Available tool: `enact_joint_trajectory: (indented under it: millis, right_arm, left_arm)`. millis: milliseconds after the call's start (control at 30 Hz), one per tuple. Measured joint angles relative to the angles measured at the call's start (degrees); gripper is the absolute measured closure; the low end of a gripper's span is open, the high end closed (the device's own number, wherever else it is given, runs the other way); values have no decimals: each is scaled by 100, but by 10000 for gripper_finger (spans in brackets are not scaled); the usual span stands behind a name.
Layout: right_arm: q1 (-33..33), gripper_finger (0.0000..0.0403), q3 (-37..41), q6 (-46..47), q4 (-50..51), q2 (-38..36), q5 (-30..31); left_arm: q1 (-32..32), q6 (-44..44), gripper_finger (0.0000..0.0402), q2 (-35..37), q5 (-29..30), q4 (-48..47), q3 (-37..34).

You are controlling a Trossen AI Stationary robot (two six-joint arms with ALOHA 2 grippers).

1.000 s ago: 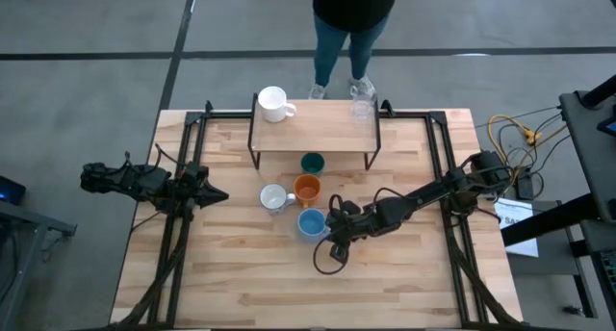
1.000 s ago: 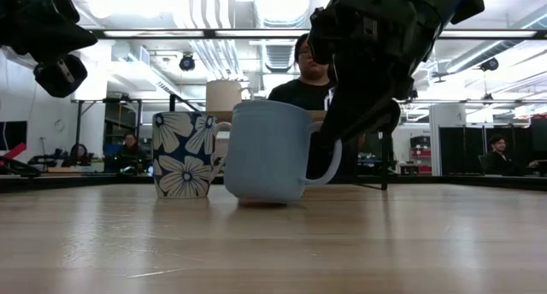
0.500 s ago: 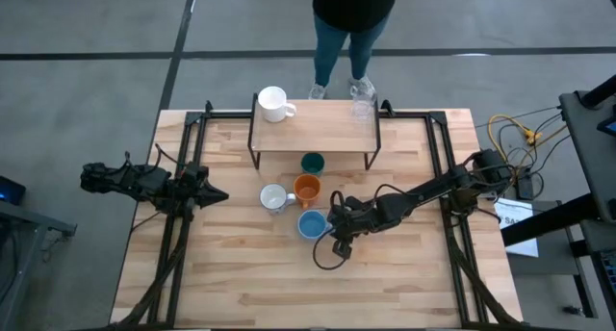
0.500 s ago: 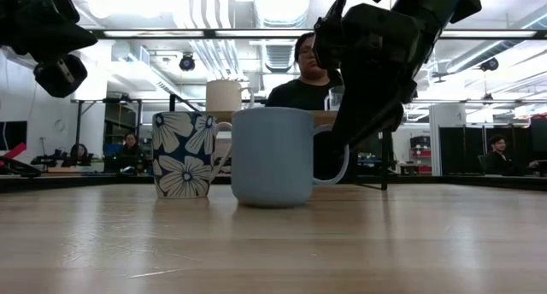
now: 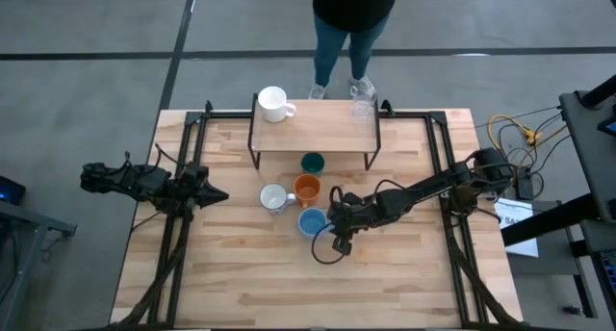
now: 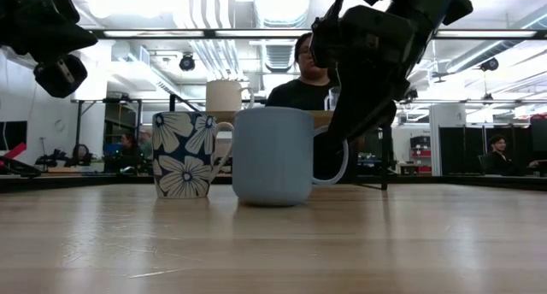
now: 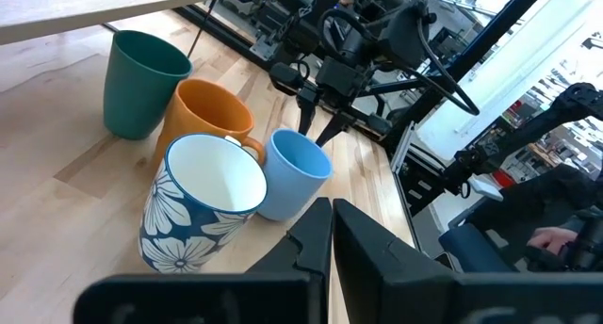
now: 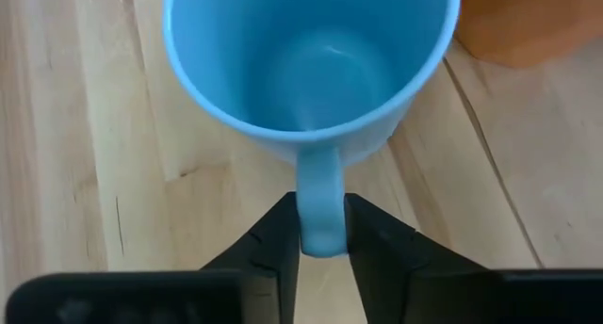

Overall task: Stack small to large cups/mugs on shelf
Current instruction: Put the blue mug on the shelf

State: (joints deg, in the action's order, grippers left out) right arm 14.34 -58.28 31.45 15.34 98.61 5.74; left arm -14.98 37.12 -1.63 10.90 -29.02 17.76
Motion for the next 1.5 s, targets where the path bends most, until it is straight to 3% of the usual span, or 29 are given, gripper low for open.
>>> enact_joint_trajectory:
  millis: [1500]
  right_arm:
    - [-1, 338, -4, -198, 417, -188, 33]
  left_arm:
    - [0, -2, 402, 0, 0, -11, -7]
